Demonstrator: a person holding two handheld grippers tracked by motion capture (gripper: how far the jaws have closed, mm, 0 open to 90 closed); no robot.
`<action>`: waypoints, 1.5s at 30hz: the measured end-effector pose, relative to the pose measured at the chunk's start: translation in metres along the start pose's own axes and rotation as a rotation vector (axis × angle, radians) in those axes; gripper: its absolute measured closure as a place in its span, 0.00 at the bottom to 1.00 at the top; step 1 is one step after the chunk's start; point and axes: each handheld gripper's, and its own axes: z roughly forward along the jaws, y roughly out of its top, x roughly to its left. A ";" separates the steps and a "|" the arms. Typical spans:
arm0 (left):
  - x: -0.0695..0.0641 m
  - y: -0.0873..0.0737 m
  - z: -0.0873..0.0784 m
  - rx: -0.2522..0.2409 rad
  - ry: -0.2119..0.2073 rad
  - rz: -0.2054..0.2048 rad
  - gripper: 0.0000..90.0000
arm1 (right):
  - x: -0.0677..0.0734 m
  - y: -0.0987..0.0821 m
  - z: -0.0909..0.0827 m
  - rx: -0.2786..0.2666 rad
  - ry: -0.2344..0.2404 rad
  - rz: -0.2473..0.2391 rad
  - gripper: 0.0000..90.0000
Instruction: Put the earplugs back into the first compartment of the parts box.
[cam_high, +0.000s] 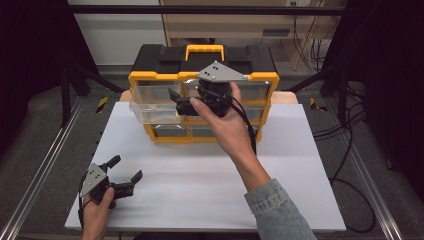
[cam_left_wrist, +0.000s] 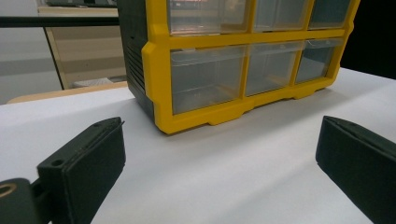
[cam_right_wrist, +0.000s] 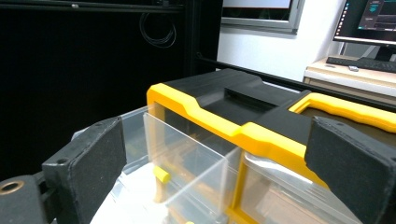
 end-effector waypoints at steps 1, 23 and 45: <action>0.000 0.000 0.000 0.000 0.000 0.000 0.01 | -0.002 -0.001 -0.001 0.004 -0.001 -0.001 0.06; 0.000 0.000 0.001 0.004 0.001 0.003 0.01 | -0.042 -0.019 -0.043 0.022 -0.078 0.013 0.06; 0.000 0.000 0.000 0.001 0.007 0.004 0.01 | -0.079 -0.042 -0.087 0.017 -0.160 0.054 0.05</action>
